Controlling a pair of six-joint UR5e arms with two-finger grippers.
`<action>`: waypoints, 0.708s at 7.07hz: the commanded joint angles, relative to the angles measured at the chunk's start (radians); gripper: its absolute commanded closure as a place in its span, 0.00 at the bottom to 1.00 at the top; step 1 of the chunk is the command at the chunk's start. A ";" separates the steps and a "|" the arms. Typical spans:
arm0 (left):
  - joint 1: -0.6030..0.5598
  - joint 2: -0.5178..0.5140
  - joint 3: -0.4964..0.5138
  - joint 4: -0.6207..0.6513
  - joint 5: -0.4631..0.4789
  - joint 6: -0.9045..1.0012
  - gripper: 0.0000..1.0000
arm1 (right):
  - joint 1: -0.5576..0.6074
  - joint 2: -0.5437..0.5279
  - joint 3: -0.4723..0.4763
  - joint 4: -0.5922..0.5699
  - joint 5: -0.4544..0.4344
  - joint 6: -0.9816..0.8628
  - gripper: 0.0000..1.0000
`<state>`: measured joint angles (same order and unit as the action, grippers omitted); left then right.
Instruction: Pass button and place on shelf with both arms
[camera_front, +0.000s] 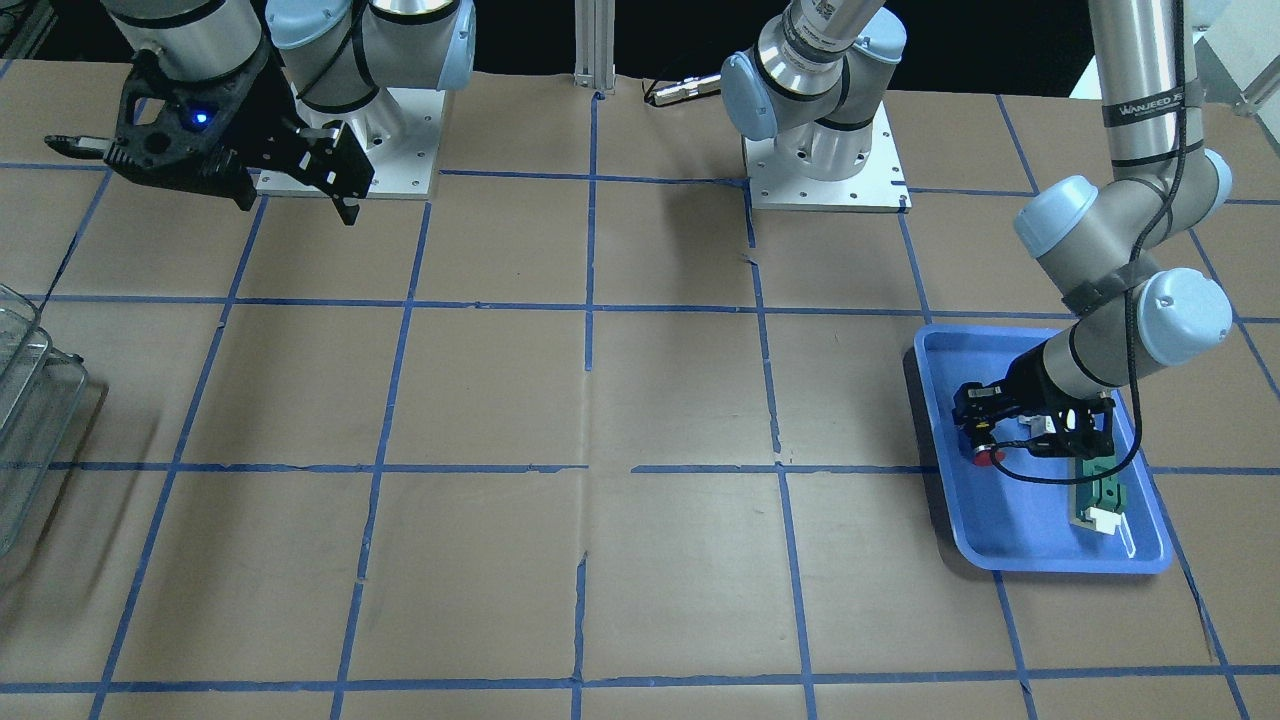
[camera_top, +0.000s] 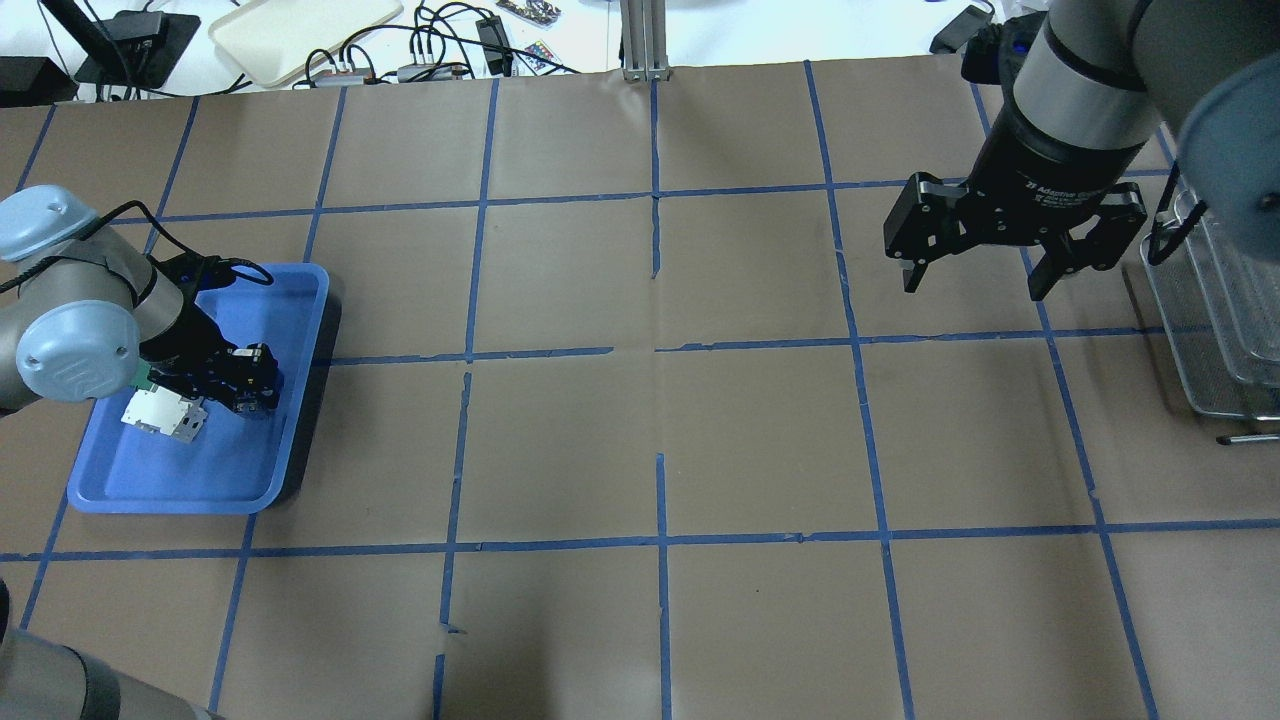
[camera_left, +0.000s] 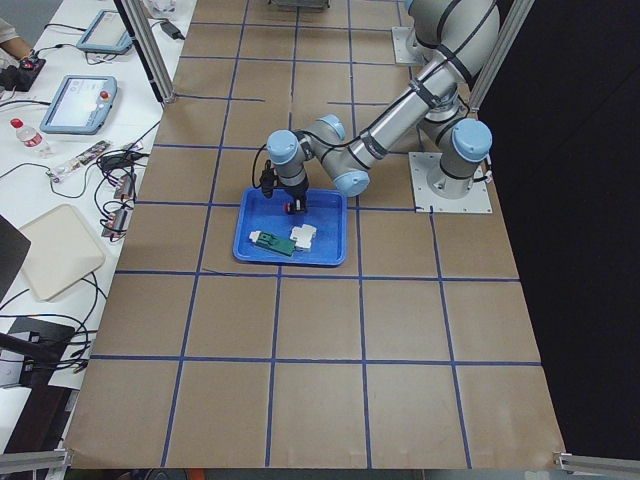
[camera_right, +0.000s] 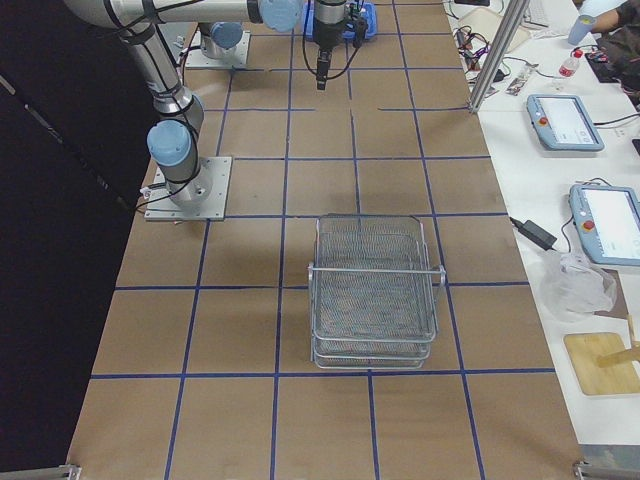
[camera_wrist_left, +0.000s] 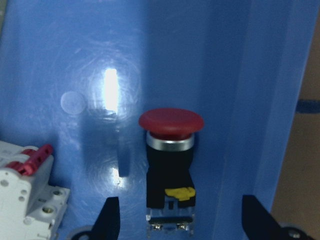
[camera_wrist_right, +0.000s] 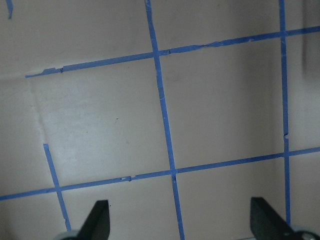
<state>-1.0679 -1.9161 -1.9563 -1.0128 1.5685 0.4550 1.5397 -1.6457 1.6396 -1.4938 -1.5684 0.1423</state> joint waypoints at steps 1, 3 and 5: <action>-0.004 0.000 0.016 0.005 0.019 0.064 1.00 | -0.047 0.049 -0.006 -0.050 0.139 0.118 0.00; -0.049 0.052 0.043 0.011 -0.022 0.369 1.00 | -0.052 0.111 -0.012 -0.097 0.310 0.251 0.00; -0.160 0.089 0.059 0.005 -0.114 0.656 1.00 | -0.050 0.112 0.003 -0.089 0.437 0.307 0.00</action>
<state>-1.1643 -1.8511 -1.9084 -1.0024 1.5065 0.9581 1.4877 -1.5387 1.6323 -1.5843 -1.2060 0.4132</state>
